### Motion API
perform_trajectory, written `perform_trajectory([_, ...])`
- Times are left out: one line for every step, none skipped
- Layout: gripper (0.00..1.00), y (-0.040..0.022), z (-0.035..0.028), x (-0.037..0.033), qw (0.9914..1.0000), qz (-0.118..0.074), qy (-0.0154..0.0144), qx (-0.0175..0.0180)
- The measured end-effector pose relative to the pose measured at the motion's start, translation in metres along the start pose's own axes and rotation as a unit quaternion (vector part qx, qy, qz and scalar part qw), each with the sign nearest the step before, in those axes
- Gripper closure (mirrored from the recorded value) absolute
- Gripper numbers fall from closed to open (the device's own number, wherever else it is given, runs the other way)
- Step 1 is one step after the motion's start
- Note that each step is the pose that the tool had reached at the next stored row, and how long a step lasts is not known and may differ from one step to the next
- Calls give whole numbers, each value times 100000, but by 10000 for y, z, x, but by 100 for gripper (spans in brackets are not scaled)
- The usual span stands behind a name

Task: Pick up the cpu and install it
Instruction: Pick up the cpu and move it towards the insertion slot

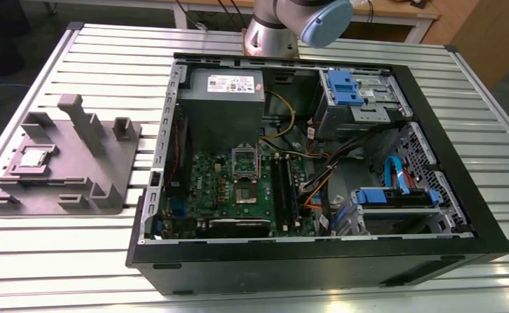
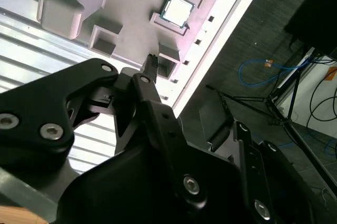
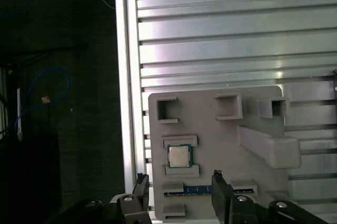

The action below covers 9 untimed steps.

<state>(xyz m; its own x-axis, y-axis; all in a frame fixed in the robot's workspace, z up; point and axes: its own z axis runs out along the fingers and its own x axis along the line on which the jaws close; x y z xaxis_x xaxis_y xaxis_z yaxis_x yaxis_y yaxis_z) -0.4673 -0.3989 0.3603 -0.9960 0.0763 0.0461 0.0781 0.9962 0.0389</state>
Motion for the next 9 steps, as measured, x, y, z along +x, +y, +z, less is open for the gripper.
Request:
perform_trajectory([41, 0, 0, 1, 100000, -2, 2, -38])
perform_trajectory([41, 0, 1, 1, 100000, -63, 20, -61])
perform_trajectory([41, 0, 5, 1, 99999, -395, 151, -47])
perform_trajectory([41, 0, 9, 1, 99994, -1058, 295, 2])
perform_trajectory([41, -1, 18, 1, 99985, -1671, 371, 37])
perform_trajectory([41, -2, 32, 1, 99975, -2211, 431, 65])
perform_trajectory([41, -5, 48, 6, 99967, -2509, 455, 76])
perform_trajectory([41, -8, 60, 16, 99965, -2606, 463, 86])
perform_trajectory([41, -9, 70, 30, 99963, -2662, 466, 89])
